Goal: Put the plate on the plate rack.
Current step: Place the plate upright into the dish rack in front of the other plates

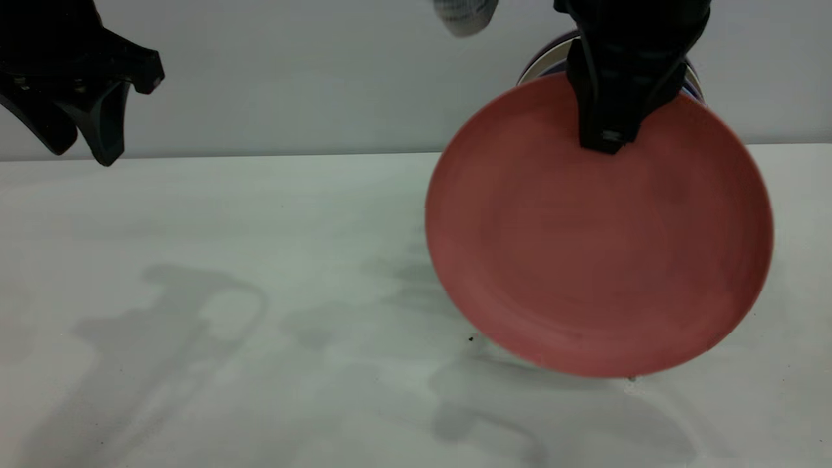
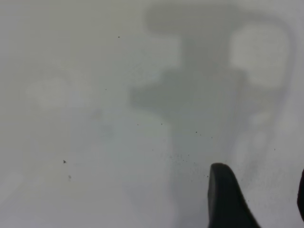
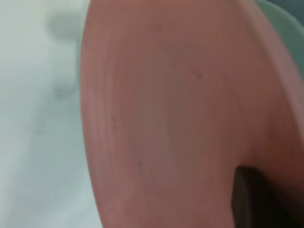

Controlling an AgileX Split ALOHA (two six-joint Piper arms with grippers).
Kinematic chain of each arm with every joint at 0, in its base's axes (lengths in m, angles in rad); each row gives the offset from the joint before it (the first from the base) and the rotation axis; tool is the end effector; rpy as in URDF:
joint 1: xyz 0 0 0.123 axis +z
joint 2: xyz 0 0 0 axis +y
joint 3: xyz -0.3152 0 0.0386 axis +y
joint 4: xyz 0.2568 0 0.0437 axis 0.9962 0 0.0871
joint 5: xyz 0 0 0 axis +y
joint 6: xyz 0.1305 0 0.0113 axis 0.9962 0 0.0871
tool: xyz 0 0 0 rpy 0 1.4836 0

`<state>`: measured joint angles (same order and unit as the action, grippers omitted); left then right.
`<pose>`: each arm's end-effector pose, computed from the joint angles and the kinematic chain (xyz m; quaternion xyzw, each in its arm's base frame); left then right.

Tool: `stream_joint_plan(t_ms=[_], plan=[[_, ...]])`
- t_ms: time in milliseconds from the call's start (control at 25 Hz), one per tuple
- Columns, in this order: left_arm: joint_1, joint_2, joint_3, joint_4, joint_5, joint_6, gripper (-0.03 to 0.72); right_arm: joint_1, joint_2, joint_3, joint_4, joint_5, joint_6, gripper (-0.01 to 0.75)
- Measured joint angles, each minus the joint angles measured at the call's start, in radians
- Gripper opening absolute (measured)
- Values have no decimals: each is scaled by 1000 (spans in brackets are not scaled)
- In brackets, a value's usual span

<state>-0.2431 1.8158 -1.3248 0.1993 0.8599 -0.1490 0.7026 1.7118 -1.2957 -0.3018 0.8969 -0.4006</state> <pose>0.3942 -0.0775 0.2138 0.0988 0.9798 0.0532 0.1657 0.3103 0.2228 0.2469 -0.5719 0.7916 -0.1048 0.1876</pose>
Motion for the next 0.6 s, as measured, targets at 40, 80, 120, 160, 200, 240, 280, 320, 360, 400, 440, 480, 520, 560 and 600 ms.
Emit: stream_joint_plan(t_ms=[40,80,120,160,200,240,280,320,360,400,440,480,520,560,600], plan=[[0,0,0,0,0,3,402,14,-6,0,-27,1,13,90],[0,0,0,0,0,5,402,28,-11,0,-52,2,24,90],[0,0,0,0,0,8,402,39,-18,-1,-76,6,33,90],[0,0,0,0,0,8,402,48,-23,-1,-94,8,42,90],[0,0,0,0,1,8,402,58,-28,-1,-116,10,51,90],[0,0,0,0,1,8,402,64,-31,-1,-137,13,63,90],[0,0,0,0,1,8,402,69,-34,-2,-155,16,74,90],[0,0,0,0,1,8,402,74,-36,-2,-174,22,86,90],[0,0,0,0,2,8,402,76,-37,-2,-194,29,99,90],[0,0,0,0,2,8,402,80,-38,-2,-216,36,113,90],[0,0,0,0,2,10,402,82,-38,-2,-235,39,123,90],[0,0,0,0,2,10,402,87,-38,-2,-256,40,133,90],[0,0,0,0,2,10,402,95,-38,-2,-277,40,142,90],[0,0,0,0,3,10,402,99,-38,-2,-293,40,151,90],[0,0,0,0,4,10,402,105,-38,-2,-305,39,159,90]])
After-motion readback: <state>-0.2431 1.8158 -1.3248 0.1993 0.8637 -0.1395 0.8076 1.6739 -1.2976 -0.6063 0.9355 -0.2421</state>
